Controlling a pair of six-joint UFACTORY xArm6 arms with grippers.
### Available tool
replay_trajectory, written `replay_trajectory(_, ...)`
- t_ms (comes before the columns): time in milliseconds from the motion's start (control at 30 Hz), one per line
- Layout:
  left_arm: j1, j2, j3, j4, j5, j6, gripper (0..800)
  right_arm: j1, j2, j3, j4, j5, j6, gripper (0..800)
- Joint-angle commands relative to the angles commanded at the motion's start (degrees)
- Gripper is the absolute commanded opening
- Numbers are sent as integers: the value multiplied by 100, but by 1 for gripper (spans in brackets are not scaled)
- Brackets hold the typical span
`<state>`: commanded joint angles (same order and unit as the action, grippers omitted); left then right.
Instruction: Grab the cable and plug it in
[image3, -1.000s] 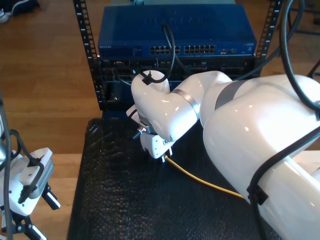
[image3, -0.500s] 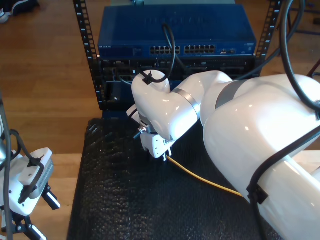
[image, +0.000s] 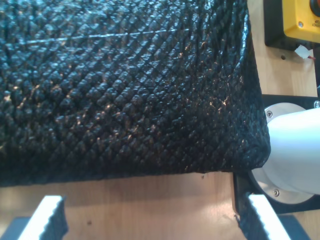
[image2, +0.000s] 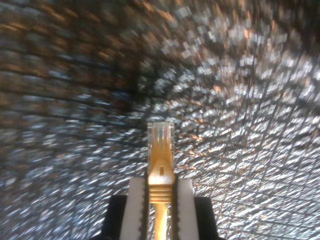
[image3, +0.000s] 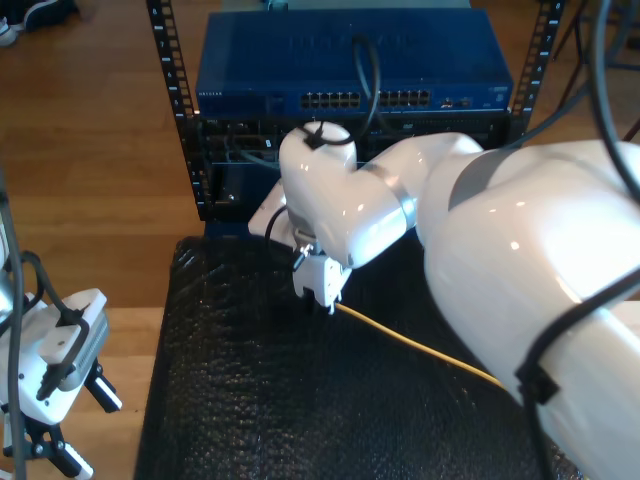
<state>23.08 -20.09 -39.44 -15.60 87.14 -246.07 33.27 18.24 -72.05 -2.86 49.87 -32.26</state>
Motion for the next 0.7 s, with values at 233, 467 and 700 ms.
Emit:
replay_trajectory(233, 0, 0, -132, -246, 193, 9, 800, -141, -519, 246, 668, 35, -1046, 7)
replay_trajectory(467, -9, -9, -246, -527, 299, 9, 800, -237, -1257, 818, 677, 132, -1626, 7)
replay_trajectory(700, -123, -18, -413, -1073, 668, -114, 800, -308, -2163, 1398, 791, 457, -1916, 7)
